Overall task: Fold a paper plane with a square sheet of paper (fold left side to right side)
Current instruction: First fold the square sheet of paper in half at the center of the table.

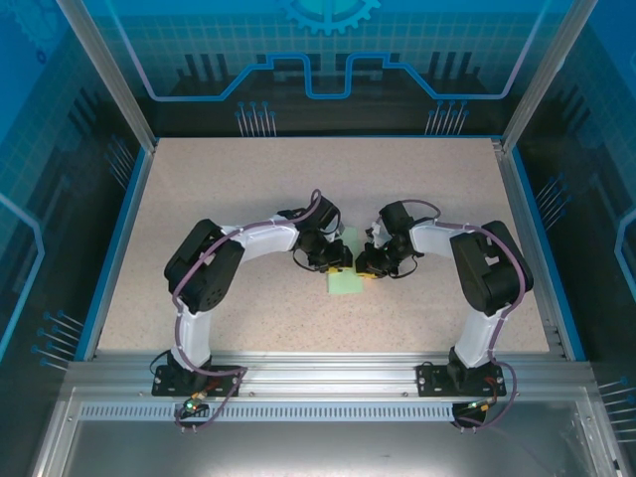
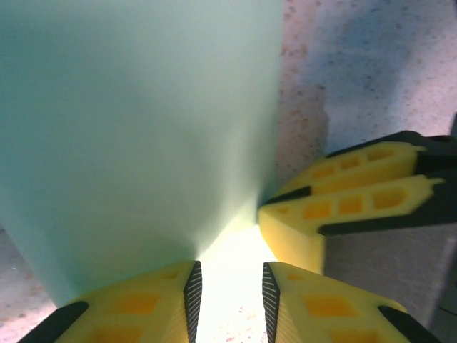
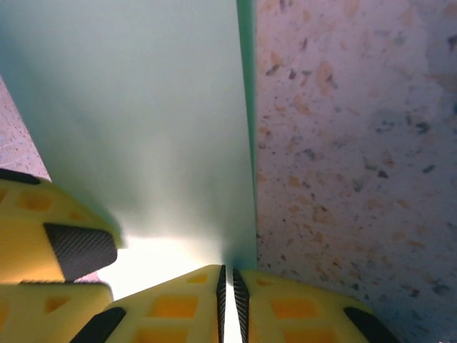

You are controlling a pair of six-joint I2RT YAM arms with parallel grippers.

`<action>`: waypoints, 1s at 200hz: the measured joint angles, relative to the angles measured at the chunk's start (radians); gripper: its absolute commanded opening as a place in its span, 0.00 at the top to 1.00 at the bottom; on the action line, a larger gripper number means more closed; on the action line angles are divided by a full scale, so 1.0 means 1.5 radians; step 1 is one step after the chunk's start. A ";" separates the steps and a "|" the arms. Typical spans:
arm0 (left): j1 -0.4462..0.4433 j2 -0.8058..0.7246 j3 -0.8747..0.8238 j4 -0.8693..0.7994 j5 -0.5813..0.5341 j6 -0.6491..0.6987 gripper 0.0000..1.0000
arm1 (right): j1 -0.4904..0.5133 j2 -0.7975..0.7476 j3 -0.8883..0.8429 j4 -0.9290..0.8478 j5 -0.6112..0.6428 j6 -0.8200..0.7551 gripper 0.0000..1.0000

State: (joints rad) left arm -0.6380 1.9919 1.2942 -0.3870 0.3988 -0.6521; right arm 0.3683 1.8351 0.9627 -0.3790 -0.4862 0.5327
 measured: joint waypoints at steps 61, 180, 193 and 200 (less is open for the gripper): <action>0.001 0.020 0.000 -0.009 -0.030 0.005 0.68 | 0.005 0.002 0.008 -0.014 0.013 -0.011 0.84; 0.053 -0.040 -0.087 0.023 -0.028 0.035 0.62 | 0.010 0.004 0.014 -0.024 0.025 -0.019 0.84; 0.059 -0.046 -0.094 0.023 -0.028 0.036 0.61 | 0.011 0.004 0.015 -0.024 0.026 -0.019 0.84; 0.060 -0.049 -0.097 0.023 -0.028 0.038 0.61 | 0.011 0.004 0.016 -0.024 0.026 -0.019 0.84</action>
State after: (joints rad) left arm -0.5476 1.9182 1.1488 -0.3527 0.3565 -0.5957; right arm 0.3851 1.8404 0.9859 -0.4156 -0.4473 0.5037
